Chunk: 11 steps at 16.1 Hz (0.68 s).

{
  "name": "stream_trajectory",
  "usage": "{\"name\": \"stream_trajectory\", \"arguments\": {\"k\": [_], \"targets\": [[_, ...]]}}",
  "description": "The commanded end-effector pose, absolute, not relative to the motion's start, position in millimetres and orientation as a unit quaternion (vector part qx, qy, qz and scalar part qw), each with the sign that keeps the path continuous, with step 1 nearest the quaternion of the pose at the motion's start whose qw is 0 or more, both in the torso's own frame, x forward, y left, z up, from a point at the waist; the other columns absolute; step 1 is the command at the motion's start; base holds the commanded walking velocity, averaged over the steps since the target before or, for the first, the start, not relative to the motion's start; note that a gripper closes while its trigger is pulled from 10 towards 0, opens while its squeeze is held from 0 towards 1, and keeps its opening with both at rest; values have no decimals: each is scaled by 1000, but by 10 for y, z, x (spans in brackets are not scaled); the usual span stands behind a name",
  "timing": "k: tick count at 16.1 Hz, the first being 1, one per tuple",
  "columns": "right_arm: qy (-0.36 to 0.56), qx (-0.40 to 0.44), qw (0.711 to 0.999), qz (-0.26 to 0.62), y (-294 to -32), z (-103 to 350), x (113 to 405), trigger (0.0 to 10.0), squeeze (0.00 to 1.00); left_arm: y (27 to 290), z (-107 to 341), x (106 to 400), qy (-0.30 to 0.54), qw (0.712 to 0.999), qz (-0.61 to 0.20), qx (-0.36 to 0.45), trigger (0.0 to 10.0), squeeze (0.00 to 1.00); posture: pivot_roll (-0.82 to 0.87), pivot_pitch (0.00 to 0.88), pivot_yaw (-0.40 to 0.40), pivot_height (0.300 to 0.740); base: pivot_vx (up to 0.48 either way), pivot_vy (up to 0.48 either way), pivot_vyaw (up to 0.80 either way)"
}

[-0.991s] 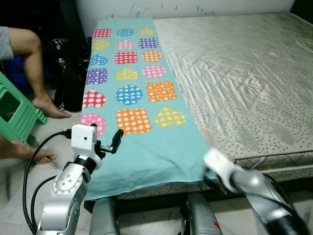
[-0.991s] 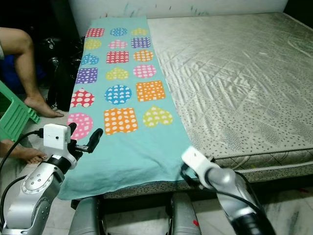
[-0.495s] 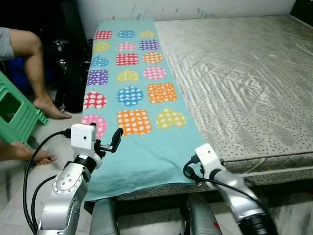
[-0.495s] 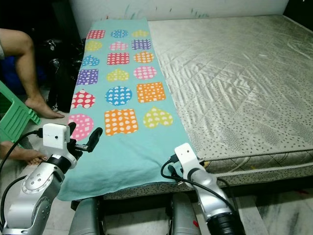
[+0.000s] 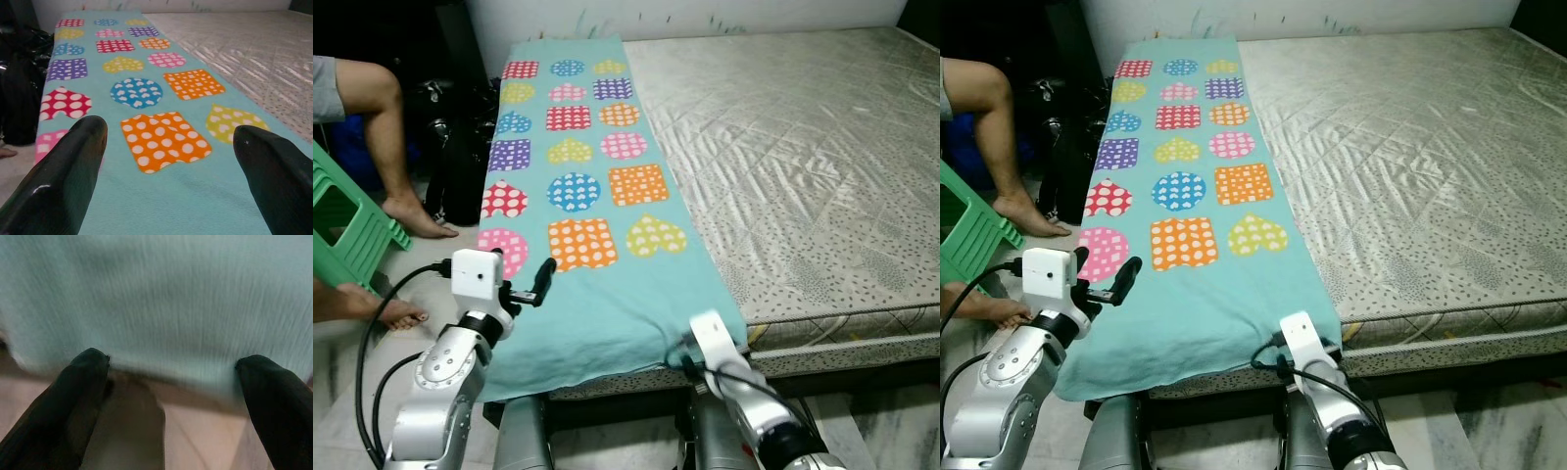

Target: Clean up the room

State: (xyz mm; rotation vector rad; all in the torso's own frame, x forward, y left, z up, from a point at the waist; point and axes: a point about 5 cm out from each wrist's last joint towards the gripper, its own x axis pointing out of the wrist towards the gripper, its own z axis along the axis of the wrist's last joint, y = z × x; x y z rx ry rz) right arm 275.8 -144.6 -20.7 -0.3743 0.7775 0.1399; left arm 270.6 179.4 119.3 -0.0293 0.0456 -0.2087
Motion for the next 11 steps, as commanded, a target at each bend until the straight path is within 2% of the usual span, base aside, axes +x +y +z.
{"name": "stream_trajectory", "arguments": {"k": [1,3,4,5,8,11], "targets": [[366,-186,910,56,-1475,-148,2836,10000,396,1838,1208,2692,22,995,-96,-11,10000,0,-27,84,18,570,0,0,0],[339,-220,914,45,-1532,-60,2941,10000,294,1831,1202,2694,22,995,-95,-11,10000,0,-24,73,14,570,0,0,0],[332,-214,918,35,-1562,-20,2985,10000,212,1827,1207,2700,20,995,-94,-12,10000,0,-24,67,13,570,0,0,0],[302,-225,926,24,-1627,100,3089,10000,20,1827,1219,2721,16,996,-92,-12,10000,0,-27,53,11,570,0,0,0],[223,-224,949,2,-1765,417,3270,10000,0,1844,1244,2763,6,996,-86,-11,10000,0,-35,15,8,570,0,0,0],[152,-202,967,-12,-1882,667,3313,10000,0,1869,1247,2781,-4,998,-67,-6,10000,0,-45,0,0,570,0,0,0]]}}
